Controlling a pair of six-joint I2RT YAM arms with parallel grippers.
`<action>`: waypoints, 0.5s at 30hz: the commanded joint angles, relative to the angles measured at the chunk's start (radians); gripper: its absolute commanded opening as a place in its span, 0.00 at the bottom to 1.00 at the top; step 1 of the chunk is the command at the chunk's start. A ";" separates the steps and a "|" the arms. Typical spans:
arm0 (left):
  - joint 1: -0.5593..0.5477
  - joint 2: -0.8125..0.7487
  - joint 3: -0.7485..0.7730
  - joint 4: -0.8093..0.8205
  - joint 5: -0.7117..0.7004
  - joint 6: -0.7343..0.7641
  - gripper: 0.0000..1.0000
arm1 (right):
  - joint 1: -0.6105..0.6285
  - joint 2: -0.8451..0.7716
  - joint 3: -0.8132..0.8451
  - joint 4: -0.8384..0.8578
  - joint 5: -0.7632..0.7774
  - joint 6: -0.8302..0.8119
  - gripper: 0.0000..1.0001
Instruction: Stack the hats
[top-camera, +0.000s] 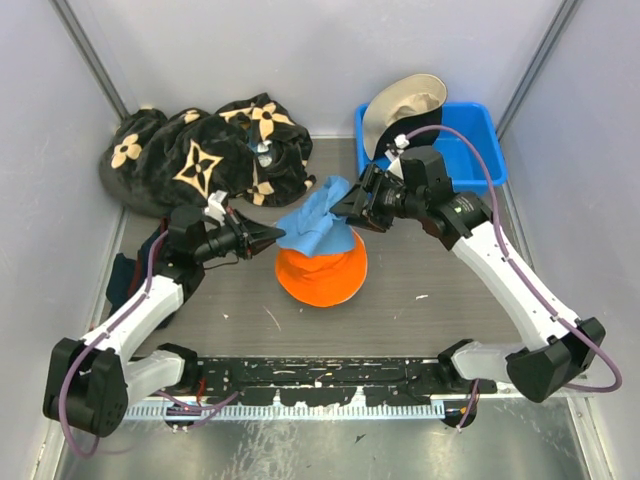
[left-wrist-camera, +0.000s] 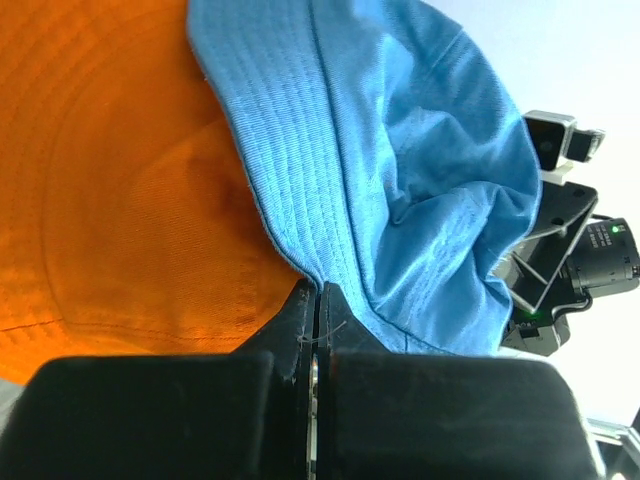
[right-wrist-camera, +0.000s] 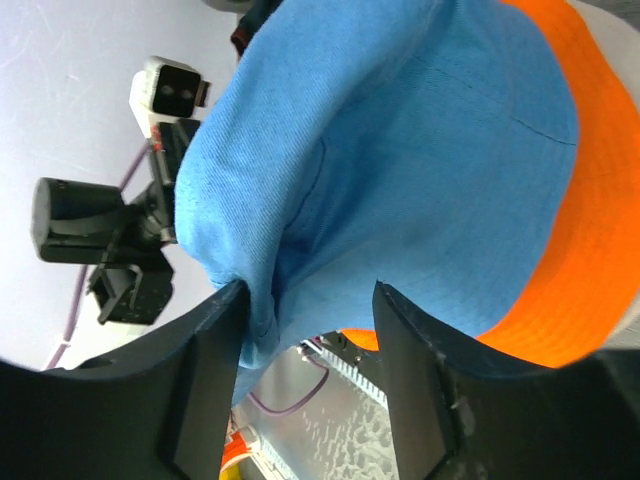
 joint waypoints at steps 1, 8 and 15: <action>0.003 0.014 0.083 -0.066 0.050 0.095 0.00 | -0.002 -0.107 -0.042 0.025 0.097 -0.021 0.61; 0.002 0.043 0.095 -0.072 0.060 0.108 0.00 | -0.133 -0.318 -0.275 0.144 0.017 0.089 0.73; 0.002 0.044 0.099 -0.102 0.060 0.132 0.00 | -0.253 -0.465 -0.571 0.428 -0.172 0.362 0.75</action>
